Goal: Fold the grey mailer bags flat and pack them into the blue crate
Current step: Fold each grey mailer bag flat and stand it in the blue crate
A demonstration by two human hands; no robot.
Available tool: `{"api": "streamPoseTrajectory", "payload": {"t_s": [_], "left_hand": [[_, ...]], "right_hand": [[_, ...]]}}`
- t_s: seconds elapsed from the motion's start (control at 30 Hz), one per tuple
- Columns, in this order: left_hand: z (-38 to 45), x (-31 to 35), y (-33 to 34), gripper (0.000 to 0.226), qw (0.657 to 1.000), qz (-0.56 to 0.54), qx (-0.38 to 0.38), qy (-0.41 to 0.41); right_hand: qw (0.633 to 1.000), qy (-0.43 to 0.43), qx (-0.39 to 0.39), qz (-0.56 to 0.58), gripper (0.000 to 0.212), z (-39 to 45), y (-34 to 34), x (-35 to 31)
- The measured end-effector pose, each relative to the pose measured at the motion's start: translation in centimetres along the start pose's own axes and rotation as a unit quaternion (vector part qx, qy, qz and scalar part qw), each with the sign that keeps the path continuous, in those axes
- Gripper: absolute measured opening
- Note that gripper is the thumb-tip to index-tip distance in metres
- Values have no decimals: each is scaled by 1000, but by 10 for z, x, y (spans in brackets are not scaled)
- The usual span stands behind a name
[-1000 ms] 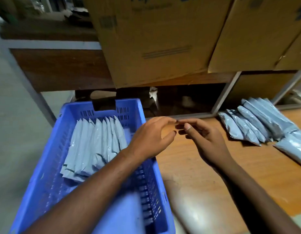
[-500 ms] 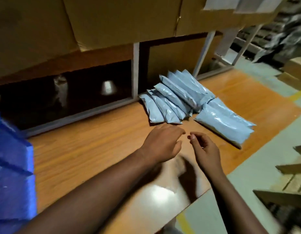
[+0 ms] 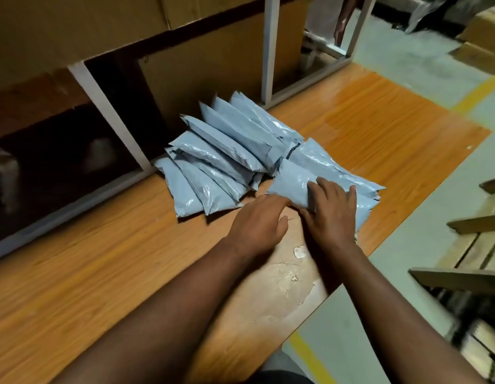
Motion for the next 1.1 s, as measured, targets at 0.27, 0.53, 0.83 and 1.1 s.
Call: {"api": "streamPoseTrajectory", "payload": {"t_s": [0.27,0.53,0.83,1.1], "left_hand": [[-77,-30,-38,25,990,-80,116,-24],[-239,-100,-53,13,921,-90,278,-258],[-324,-160,-21,57,900,24,193,-391],[-312,-176,-27,61,907,78,170,-376]], "right_hand": [[989,-85,-71,96,60,-51,-40,-36],[885,-388,-162,202,59,-96,-12,-215],[794,-545,-220,155,66,-125,40,-323],[891,-397,-200,97,59,-128,49,-348]]}}
Point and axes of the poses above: each hand's wrist, its own z-axis towards the middle knuckle, its own y-axis out of the palm, x = y × z, the point moved 2 cm from there along z, towards the middle knuckle
